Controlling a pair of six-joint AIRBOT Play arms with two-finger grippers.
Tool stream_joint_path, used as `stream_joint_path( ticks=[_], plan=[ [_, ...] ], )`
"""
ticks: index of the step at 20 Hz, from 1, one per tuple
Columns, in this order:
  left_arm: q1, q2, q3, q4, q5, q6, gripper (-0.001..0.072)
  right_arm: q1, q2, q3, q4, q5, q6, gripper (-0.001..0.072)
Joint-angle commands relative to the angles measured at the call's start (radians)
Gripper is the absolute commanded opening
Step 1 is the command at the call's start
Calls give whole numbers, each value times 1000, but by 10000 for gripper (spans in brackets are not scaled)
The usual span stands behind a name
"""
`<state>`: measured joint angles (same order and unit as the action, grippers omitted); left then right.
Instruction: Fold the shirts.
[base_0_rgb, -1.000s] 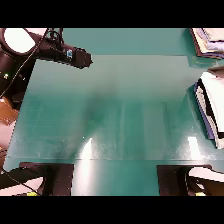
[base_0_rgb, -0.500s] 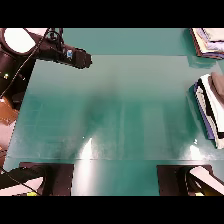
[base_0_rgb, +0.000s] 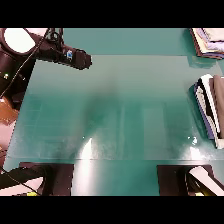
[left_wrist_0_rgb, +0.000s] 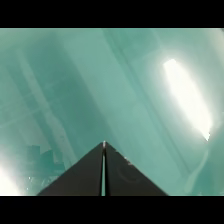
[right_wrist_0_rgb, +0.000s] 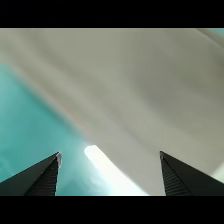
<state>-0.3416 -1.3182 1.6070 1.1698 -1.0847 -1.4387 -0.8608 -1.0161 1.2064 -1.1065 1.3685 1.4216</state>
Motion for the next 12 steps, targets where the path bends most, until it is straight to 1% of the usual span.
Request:
stream_joint_path(
  ticks=[1, 6, 7, 9, 11, 12],
  plan=[
    [0, 0, 0, 2, 2, 7, 29, 223, 2, 99, 147, -51, 2, 697],
    [0, 0, 0, -1, 2, 6, 29, 643, 2, 174, 135, -171, 1, 688],
    [0, 0, 0, -1, 3, 6, 29, 706, 2, 172, 135, -193, 1, 580],
    [0, 0, 0, -1, 3, 6, 29, 802, 1, 169, 134, -224, -18, 326],
    [0, 0, 0, -1, 3, 6, 29, 861, 2, 169, 135, -242, -37, 20],
    [0, 0, 0, -1, 3, 6, 29, 878, 2, 169, 135, -245, -37, 19]
  ],
)
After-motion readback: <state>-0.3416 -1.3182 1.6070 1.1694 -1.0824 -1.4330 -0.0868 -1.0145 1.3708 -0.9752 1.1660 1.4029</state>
